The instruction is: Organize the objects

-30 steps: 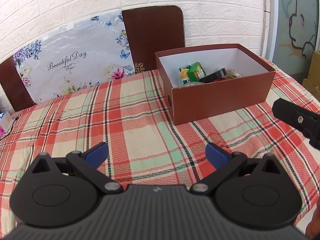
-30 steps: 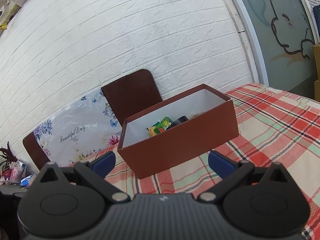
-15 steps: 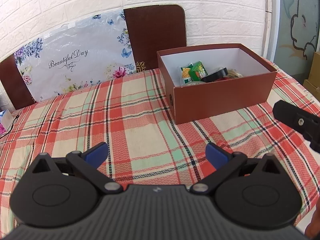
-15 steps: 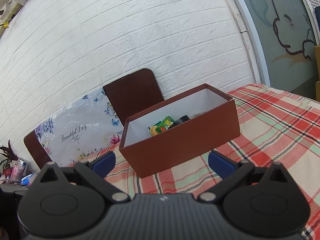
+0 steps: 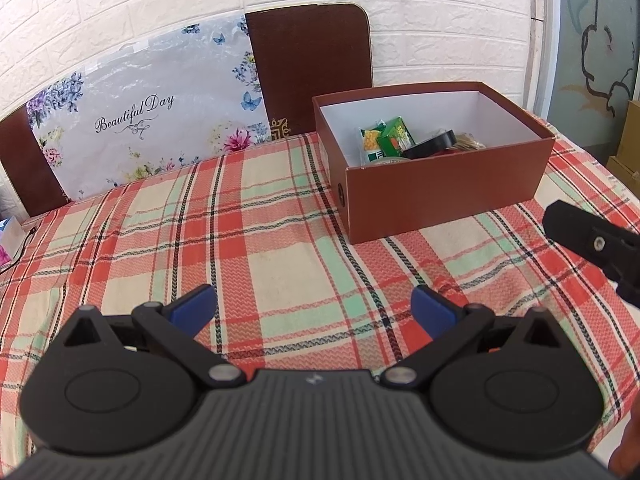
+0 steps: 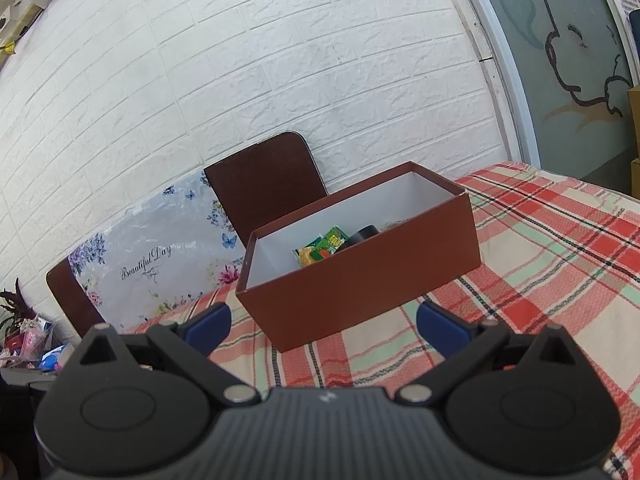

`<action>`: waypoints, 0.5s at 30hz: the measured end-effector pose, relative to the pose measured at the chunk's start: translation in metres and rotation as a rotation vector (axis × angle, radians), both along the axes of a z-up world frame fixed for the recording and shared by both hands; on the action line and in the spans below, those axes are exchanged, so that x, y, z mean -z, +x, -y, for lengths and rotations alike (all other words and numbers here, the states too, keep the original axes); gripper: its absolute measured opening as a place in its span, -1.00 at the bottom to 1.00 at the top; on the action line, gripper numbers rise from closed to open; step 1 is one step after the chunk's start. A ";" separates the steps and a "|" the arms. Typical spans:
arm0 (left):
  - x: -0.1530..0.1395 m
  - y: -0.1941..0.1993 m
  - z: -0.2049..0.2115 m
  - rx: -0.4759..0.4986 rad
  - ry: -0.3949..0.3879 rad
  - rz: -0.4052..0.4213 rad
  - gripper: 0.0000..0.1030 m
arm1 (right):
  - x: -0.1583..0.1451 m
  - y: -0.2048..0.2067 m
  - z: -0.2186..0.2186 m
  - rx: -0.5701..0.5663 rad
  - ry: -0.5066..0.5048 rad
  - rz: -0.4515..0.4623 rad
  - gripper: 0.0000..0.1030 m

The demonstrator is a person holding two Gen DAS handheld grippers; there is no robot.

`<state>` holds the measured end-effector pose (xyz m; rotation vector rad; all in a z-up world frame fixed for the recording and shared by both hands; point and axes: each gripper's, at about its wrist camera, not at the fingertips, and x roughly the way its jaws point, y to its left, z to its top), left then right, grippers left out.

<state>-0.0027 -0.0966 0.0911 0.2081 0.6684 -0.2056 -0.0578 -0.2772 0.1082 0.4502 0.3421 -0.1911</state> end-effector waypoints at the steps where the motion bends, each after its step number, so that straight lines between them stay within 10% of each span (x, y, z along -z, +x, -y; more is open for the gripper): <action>1: 0.000 0.000 0.000 -0.001 0.000 0.001 1.00 | 0.000 0.000 0.000 0.001 0.000 0.002 0.99; 15: 0.002 0.002 0.002 -0.006 0.002 -0.007 1.00 | 0.002 0.004 -0.002 -0.010 -0.001 -0.004 0.99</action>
